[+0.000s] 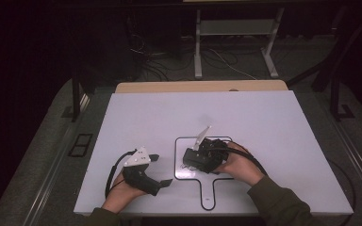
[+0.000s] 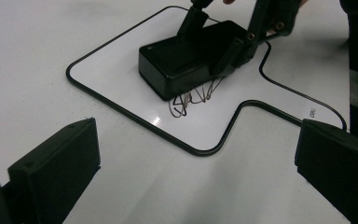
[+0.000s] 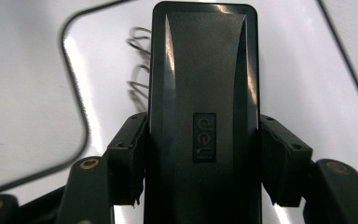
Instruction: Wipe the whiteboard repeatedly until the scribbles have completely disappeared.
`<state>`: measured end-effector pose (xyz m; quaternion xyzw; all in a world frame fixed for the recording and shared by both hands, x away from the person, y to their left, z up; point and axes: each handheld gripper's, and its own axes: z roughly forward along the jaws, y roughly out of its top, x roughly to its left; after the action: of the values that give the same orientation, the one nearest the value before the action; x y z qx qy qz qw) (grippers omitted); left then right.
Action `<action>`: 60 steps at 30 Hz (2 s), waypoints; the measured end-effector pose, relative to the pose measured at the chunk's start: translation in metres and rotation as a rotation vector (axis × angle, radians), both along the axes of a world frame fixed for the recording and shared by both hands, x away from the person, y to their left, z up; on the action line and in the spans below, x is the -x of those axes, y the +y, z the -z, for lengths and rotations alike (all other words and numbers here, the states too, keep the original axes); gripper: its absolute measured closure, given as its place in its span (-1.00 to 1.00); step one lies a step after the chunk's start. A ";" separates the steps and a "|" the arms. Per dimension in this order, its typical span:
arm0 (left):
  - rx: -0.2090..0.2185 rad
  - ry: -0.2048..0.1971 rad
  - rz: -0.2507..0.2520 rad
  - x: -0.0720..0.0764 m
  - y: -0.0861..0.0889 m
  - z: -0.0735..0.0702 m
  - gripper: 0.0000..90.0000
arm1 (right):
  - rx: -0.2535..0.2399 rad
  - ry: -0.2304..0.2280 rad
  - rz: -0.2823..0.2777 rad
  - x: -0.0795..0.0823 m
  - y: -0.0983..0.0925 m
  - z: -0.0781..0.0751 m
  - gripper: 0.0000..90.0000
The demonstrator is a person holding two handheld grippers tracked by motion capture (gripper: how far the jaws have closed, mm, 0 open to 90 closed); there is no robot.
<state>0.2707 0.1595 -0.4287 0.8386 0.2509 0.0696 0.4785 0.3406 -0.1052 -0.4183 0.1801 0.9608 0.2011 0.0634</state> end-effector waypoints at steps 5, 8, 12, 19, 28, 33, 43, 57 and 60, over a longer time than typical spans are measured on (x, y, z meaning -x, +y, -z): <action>-0.002 0.001 0.001 0.000 0.000 0.000 -1.00 | -0.002 -0.010 0.051 -0.009 -0.013 0.001 -0.14; -0.001 0.001 0.000 0.000 0.000 0.000 -1.00 | -0.005 -0.005 0.062 -0.011 -0.016 0.001 -0.14; -0.005 0.001 0.003 0.000 0.000 0.000 -1.00 | -0.008 0.005 0.028 -0.003 -0.009 0.001 -0.14; -0.003 0.001 0.001 0.000 0.000 0.000 -1.00 | -0.005 0.008 -0.038 0.013 0.008 0.000 -0.14; -0.006 0.000 0.003 0.000 0.000 0.000 -1.00 | -0.003 -0.005 0.058 -0.008 -0.015 0.001 -0.14; -0.006 0.001 0.003 0.000 0.000 0.000 -1.00 | -0.010 0.005 0.065 -0.007 -0.017 0.001 -0.14; -0.004 -0.003 0.004 0.000 -0.001 0.000 -1.00 | -0.004 0.010 -0.047 0.018 0.011 0.000 -0.14; -0.004 0.001 0.002 0.000 -0.001 0.000 -1.00 | -0.003 -0.007 0.035 -0.011 -0.005 0.001 -0.14; -0.002 0.000 0.002 0.000 -0.001 0.000 -1.00 | -0.008 0.003 0.038 -0.009 -0.003 0.001 -0.14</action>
<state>0.2704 0.1586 -0.4289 0.8395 0.2500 0.0692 0.4775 0.3491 -0.1079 -0.4188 0.1990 0.9564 0.2035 0.0652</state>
